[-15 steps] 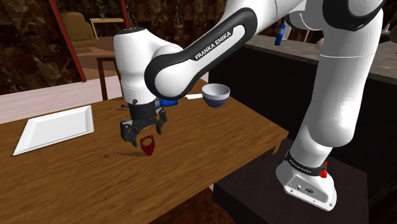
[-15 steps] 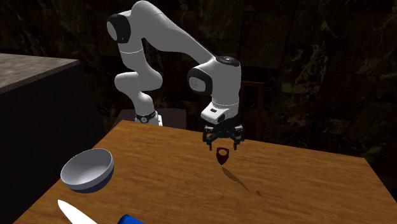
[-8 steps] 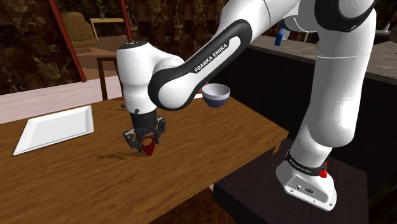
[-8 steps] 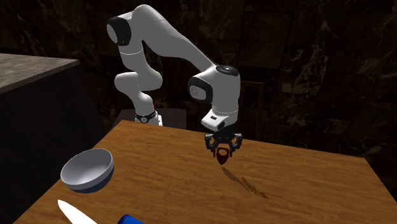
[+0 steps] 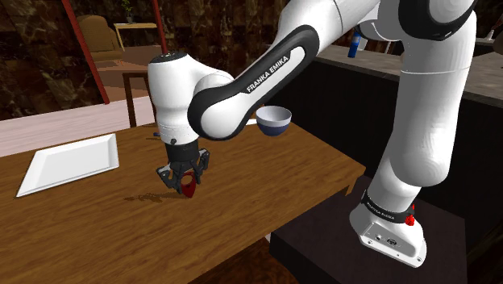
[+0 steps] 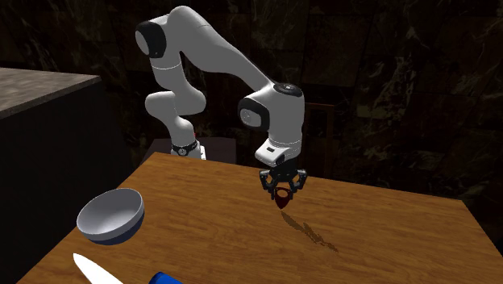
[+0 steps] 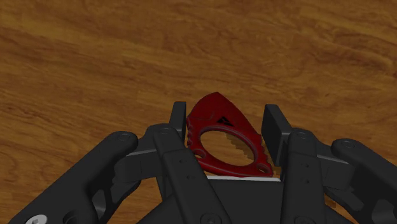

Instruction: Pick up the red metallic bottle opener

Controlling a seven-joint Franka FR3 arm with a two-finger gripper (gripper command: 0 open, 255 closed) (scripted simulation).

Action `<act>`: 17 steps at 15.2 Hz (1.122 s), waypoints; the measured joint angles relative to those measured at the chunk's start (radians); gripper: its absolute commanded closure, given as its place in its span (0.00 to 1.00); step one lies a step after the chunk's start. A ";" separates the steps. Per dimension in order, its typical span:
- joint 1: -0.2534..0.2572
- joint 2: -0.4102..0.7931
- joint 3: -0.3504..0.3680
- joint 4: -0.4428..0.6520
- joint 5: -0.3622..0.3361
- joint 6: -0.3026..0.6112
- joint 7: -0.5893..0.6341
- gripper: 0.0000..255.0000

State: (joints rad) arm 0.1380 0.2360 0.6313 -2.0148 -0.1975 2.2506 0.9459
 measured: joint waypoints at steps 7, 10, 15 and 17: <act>-0.011 -0.036 0.010 0.030 0.033 -0.058 -0.025 1.00; -0.014 -0.054 0.015 0.051 0.048 -0.092 -0.035 1.00; -0.020 -0.085 0.020 0.088 0.074 -0.153 -0.052 1.00; -0.021 -0.090 0.021 0.102 0.079 -0.171 -0.057 1.00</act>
